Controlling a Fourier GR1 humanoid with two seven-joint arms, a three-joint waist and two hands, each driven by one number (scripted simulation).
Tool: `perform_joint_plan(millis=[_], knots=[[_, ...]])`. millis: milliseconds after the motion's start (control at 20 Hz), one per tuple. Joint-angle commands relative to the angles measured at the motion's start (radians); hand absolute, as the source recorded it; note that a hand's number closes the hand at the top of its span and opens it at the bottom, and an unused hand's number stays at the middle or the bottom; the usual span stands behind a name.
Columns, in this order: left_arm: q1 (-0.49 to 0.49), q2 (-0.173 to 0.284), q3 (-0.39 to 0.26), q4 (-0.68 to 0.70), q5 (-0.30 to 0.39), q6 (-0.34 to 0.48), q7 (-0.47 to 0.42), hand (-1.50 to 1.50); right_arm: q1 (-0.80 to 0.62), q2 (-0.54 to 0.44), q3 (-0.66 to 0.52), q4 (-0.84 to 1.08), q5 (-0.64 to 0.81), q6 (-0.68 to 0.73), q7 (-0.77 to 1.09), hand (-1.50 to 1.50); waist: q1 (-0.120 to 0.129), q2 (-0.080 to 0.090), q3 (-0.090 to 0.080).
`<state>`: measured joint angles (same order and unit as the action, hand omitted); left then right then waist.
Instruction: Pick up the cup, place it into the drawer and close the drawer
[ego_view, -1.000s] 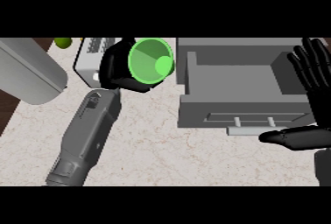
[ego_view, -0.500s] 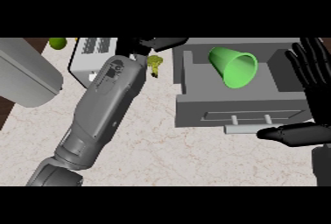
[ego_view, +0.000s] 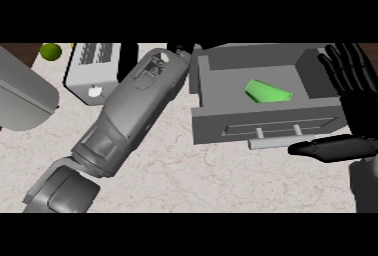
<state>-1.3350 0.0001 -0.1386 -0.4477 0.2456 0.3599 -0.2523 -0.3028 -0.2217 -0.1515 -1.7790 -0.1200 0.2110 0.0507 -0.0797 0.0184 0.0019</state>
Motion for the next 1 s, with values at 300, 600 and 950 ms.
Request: perform_joint_plan(millis=[300,600,950], knots=[[-0.005,0.0,-0.195,0.156,0.051,-0.097,0.074,1.5,-0.083,0.014,0.043,0.007,0.01,-0.002,0.017,-1.5,-0.067,0.016,0.0],[0.062,0.0,-0.243,0.133,0.105,-0.106,0.015,-1.5,-0.091,0.029,0.065,0.021,0.004,0.013,0.003,-1.5,-0.113,0.03,0.0],[0.058,0.0,-0.165,0.057,0.263,-0.112,-0.079,-1.5,-0.113,0.04,0.167,0.002,-0.159,0.201,0.034,1.5,-0.136,0.032,-0.002]])
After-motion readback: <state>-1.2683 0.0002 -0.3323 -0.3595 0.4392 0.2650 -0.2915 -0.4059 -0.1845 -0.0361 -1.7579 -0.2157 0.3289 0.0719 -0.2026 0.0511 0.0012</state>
